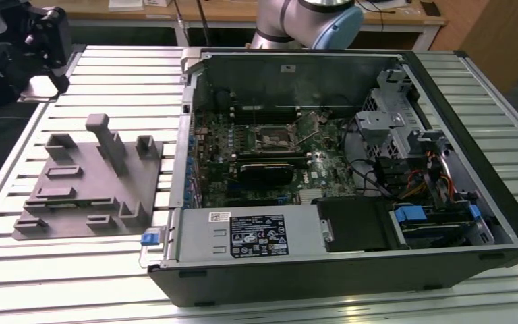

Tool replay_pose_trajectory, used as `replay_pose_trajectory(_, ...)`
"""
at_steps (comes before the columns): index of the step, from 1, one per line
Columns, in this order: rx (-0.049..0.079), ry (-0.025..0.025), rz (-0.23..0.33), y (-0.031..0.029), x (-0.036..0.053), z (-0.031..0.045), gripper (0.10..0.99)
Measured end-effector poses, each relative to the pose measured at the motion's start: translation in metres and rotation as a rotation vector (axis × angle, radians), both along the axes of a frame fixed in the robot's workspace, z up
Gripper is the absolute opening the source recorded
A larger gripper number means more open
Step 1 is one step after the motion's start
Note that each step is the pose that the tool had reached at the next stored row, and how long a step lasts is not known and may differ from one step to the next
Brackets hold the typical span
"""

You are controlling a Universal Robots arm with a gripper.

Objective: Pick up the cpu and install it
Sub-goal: 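Pick up the cpu and move it towards the insertion slot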

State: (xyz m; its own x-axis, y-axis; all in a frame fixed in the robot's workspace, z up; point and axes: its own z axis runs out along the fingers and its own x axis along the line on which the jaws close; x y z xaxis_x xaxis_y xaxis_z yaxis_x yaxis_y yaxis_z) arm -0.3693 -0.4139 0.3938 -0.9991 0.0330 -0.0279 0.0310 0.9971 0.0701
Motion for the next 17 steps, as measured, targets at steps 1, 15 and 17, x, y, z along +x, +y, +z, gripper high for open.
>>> replay_pose_trajectory(1, 0.0, 0.0, 0.0, 0.0, 0.0027, 0.0, 0.537)
replay_pose_trajectory(15, 0.0, 0.0, 0.0, 0.0, 0.0461, 0.0, 0.537)
replay_pose_trajectory(17, 0.0, 0.0, 0.0, 0.0, 0.0524, 0.0, 0.537)
